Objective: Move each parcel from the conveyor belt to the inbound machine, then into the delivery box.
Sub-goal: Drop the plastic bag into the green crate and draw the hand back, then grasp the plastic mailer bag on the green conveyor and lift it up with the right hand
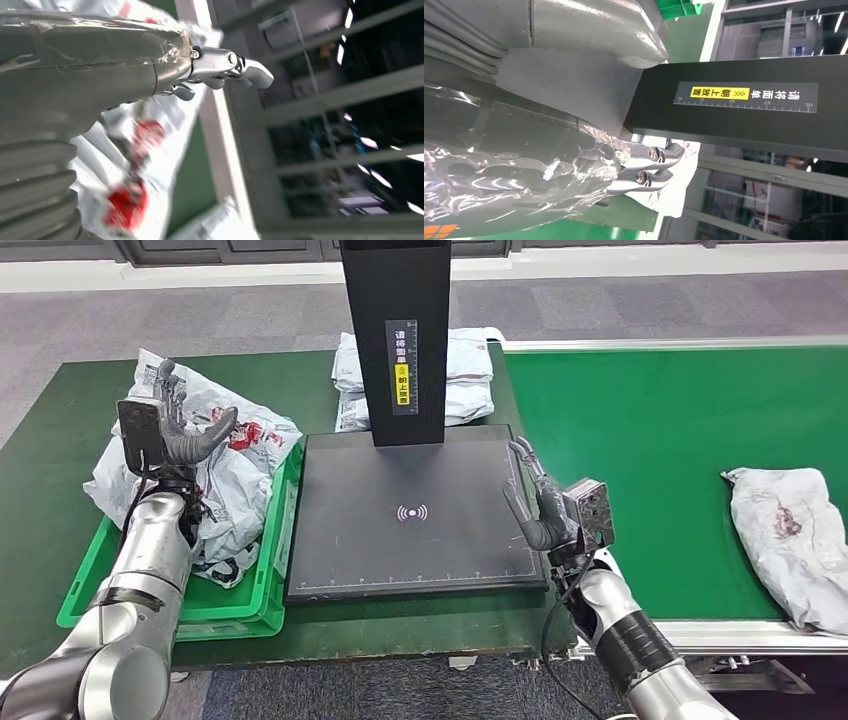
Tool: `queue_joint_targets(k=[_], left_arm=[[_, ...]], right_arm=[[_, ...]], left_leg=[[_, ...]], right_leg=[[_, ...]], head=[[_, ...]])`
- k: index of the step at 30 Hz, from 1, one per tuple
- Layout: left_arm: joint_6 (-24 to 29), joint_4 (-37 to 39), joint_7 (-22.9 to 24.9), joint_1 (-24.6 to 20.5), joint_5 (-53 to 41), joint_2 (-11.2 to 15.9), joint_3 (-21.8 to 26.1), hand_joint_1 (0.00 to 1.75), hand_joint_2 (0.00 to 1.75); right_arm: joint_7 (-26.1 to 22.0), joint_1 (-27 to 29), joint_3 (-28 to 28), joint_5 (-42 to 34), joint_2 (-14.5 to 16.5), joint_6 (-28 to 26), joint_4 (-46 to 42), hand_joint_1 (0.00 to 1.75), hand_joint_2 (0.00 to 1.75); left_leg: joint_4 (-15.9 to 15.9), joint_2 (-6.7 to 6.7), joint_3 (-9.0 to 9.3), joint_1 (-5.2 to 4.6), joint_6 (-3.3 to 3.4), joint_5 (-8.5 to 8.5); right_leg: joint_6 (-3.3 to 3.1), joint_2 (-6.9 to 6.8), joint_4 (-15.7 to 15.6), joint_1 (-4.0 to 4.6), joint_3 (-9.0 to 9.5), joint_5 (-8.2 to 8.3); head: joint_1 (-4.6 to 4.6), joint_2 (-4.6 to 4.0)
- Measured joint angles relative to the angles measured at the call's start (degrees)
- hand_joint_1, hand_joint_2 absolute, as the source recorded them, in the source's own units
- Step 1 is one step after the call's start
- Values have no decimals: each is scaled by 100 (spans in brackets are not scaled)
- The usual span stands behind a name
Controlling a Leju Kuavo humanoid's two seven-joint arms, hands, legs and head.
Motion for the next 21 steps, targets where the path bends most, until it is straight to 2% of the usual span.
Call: queue_joint_targets(k=[5, 9, 14, 18, 21], left_arm=[[-658, -172, 84, 62, 1212, 13, -356, 0, 175], [-1005, -234, 90, 104, 1508, 21, -730, 0, 175], [-456, -206, -56, 130, 1318, -227, -1328, 0, 175], [12, -53, -188, 174, 1297, -713, -1766, 0, 175], [197, 83, -223, 199, 1329, -1000, -2041, 0, 175]], right_arm=[[-57, 0, -146, 54, -14, -32, 142, 0, 0], [-123, -51, -301, 162, -26, -190, 377, 0, 175], [-259, -277, -500, 526, -26, -846, 902, 0, 175], [-325, -383, -683, 930, -28, -1735, 1246, 0, 175], [-328, -373, -825, 1073, -36, -1918, 1356, 0, 175]], left_leg=[[0, -1, -1, 0, 0, 0], [0, -3, -2, -1, 0, 0], [3, -8, -2, -6, 1, 0], [9, -30, -7, -9, 4, -1], [9, -24, -9, -9, 11, -7]], right_leg=[[0, -1, 0, 0, 0, 0], [0, -3, 0, 0, 0, 0], [1, -7, -2, -5, 2, 1], [3, -29, -4, -7, 9, -1], [5, -27, -4, -8, 9, -2]], head=[[1, 0], [0, 0], [0, 0], [1, 0], [2, 0]])
